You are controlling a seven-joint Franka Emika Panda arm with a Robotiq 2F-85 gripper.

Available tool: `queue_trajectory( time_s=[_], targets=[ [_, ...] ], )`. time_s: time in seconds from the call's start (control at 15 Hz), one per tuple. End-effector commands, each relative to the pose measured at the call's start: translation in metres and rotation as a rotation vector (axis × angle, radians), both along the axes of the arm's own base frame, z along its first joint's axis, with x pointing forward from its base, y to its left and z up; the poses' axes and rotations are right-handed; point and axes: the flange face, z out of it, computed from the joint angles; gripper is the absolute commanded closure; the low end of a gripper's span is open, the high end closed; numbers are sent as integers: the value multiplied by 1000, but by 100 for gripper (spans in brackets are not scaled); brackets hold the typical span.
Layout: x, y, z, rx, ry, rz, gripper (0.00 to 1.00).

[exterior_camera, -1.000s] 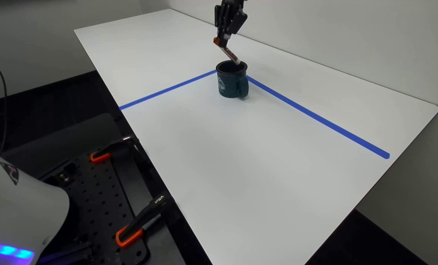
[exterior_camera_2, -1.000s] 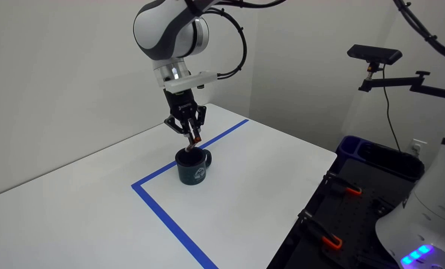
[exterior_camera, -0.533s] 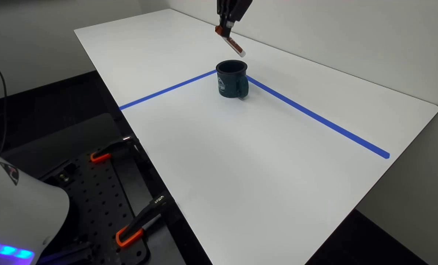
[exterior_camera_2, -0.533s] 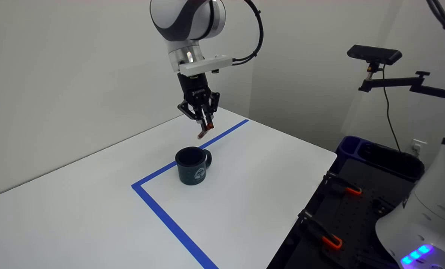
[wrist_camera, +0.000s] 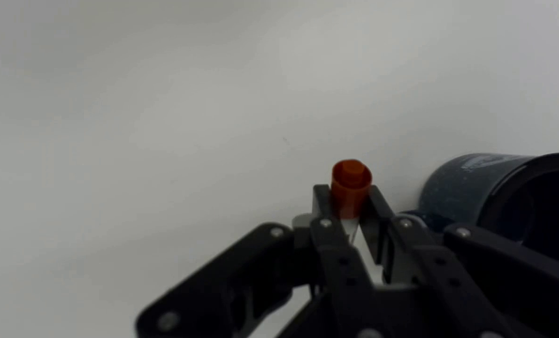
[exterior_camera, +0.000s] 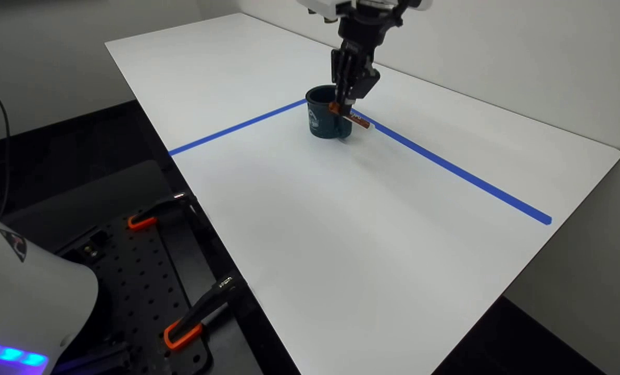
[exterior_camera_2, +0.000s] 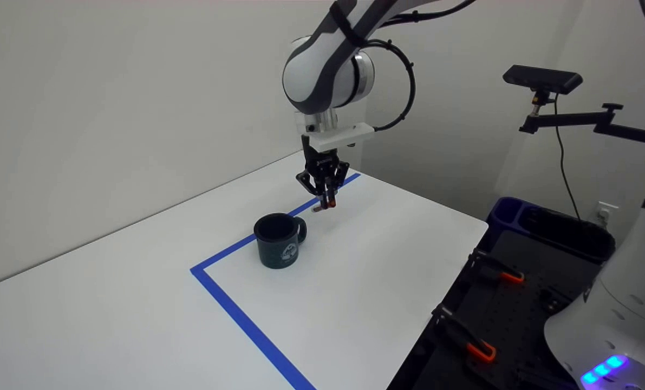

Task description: Take the red marker out of the green mug.

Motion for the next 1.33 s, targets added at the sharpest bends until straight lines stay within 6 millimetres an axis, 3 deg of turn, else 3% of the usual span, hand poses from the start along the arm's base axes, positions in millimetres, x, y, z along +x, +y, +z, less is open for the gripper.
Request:
queue_trajectory(
  time_s=[0.0, 0.4, 1.13, 1.27],
  targets=[
    [-18, -21, -17, 10, -44, -17, 95],
    [-27, -28, -52, 89, -64, -11, 95],
    [-35, -29, -120, 160, 50, -17, 95],
    [-30, -28, -122, 170, 51, -15, 95]
  ],
)
